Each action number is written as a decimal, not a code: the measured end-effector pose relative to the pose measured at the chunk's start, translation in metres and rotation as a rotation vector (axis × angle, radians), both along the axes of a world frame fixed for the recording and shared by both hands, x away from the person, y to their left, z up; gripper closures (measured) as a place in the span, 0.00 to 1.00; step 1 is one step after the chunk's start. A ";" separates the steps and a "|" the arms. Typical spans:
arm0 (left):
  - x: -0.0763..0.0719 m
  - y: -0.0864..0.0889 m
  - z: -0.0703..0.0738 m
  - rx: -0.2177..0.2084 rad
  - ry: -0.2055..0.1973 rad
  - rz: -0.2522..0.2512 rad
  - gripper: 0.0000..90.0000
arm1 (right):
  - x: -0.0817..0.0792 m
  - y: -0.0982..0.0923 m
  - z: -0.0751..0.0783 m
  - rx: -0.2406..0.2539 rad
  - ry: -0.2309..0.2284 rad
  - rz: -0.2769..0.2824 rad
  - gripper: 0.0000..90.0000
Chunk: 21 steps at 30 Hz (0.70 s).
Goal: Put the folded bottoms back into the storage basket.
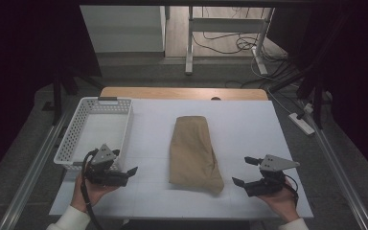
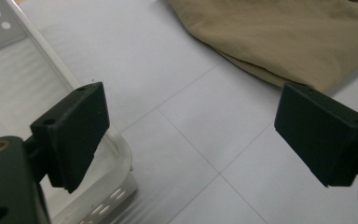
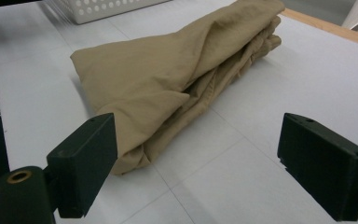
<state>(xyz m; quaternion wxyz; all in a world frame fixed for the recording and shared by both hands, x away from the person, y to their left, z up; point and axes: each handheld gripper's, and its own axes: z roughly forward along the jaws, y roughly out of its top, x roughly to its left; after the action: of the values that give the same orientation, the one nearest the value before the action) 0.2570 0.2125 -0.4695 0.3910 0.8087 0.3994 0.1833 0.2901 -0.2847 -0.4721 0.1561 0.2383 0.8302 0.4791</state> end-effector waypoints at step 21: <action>0.001 -0.001 -0.001 0.012 0.010 0.004 0.12 | -0.008 0.028 0.006 0.000 -0.005 0.076 0.14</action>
<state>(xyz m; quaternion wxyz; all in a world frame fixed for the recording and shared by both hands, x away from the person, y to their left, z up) 0.2583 0.2114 -0.4704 0.3838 0.8111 0.4020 0.1823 0.2820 -0.2568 -0.4661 0.1399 0.2053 0.8383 0.4853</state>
